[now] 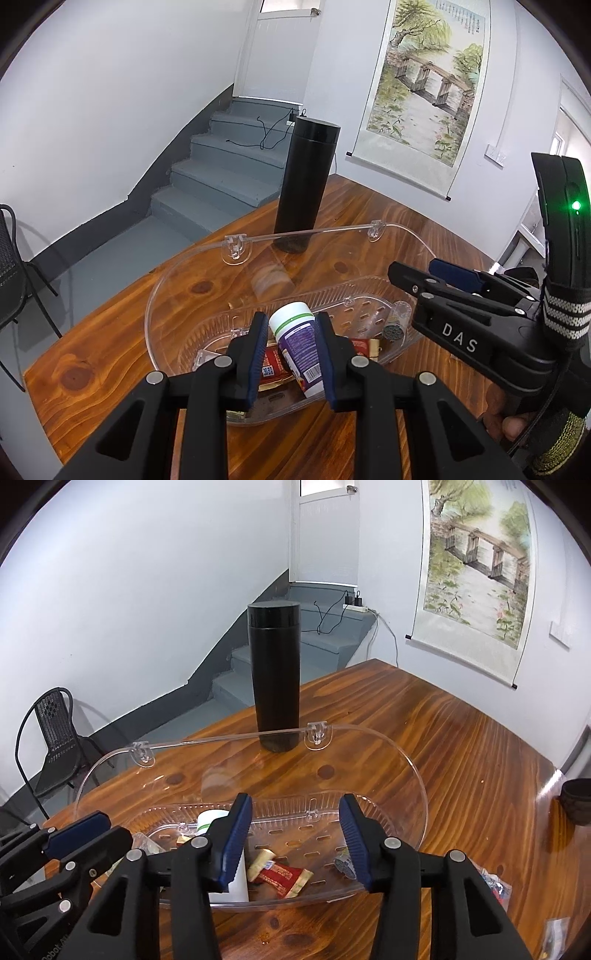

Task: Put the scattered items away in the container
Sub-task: 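Open both grippers to drop the candies into the basket, then move both grippers back toward the two zip bags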

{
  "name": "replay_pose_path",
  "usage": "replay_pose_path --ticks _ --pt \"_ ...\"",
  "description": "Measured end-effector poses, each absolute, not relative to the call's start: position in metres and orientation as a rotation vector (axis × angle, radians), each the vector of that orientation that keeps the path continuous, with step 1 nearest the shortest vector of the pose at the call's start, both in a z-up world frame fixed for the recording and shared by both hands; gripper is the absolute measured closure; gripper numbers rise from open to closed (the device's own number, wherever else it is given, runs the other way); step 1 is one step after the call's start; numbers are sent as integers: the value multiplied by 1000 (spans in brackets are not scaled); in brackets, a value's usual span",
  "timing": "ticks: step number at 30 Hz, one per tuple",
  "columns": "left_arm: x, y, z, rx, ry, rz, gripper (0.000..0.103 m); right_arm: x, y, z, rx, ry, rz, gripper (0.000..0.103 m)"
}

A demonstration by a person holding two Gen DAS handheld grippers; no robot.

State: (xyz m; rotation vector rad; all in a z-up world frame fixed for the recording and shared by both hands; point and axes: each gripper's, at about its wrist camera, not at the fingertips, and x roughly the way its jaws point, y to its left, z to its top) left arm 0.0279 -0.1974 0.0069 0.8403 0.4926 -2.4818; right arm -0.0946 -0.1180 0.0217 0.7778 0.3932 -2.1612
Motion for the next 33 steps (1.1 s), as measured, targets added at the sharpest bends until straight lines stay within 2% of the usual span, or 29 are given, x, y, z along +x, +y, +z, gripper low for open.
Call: replay_pose_path --ticks 13,28,33 --pt "24 -163 21 846 429 -2592 76 -85 -65 25 772 332 -2246 53" --pt "-46 -52 -2 1102 356 -2857 69 -93 137 -16 1044 141 -2590 52" --pt "-74 -18 -15 1200 305 -2910 67 -95 201 -20 1103 75 -2700 48"
